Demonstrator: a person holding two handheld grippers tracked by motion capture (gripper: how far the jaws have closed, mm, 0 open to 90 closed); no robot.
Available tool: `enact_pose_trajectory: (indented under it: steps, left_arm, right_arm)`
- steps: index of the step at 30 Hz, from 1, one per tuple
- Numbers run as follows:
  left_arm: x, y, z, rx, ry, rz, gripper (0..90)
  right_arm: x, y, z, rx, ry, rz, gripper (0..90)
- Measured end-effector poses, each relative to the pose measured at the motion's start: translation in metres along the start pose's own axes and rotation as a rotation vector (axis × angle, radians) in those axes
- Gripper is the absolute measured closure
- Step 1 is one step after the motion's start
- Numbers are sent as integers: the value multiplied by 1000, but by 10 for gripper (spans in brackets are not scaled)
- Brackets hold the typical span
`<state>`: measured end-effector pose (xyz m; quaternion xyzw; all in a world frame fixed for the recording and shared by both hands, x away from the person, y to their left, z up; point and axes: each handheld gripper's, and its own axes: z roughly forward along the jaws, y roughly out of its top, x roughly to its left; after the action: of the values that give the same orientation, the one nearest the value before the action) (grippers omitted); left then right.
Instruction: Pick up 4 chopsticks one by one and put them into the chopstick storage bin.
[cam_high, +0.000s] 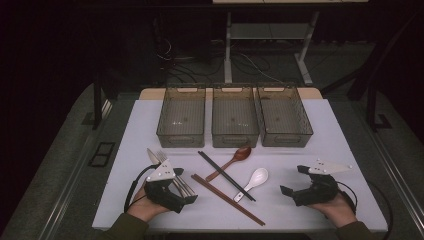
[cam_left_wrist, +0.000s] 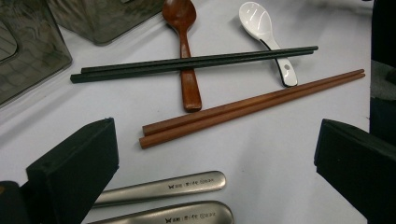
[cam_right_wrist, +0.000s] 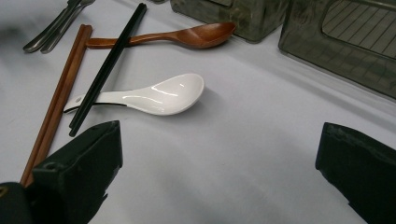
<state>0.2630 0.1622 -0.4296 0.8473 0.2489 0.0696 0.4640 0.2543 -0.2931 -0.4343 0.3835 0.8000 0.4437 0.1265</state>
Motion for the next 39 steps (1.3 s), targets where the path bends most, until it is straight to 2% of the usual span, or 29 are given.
enact_pose_trajectory:
  steps: [8, 16, 20, 24, 26, 29, 39]
  left_arm:
    - [1, 0, 0, -10, -5, -13, 0]
    - [1, -2, 1, -3, 11, -17, 0]
    - [1, -1, 0, -4, 4, -8, 0]
    - [1, -2, 0, -6, 1, -10, 0]
    - [1, -2, 0, -8, -3, -11, 0]
    - [1, -2, 0, -11, -4, -15, 0]
    - [1, -1, 1, -12, -9, -15, 0]
  right_arm:
    - [-3, 0, 0, 4, 11, 17, 9]
    - [3, 3, 1, 17, 40, 25, 9]
    - [7, 9, 0, 5, 33, 19, 9]
    - [9, 13, 5, 10, 62, 22, 9]
    - [12, 14, 6, 4, 62, 0, 9]
    - [14, 17, 7, -3, 67, -5, 9]
    - [19, 24, 11, 11, 71, -10, 9]
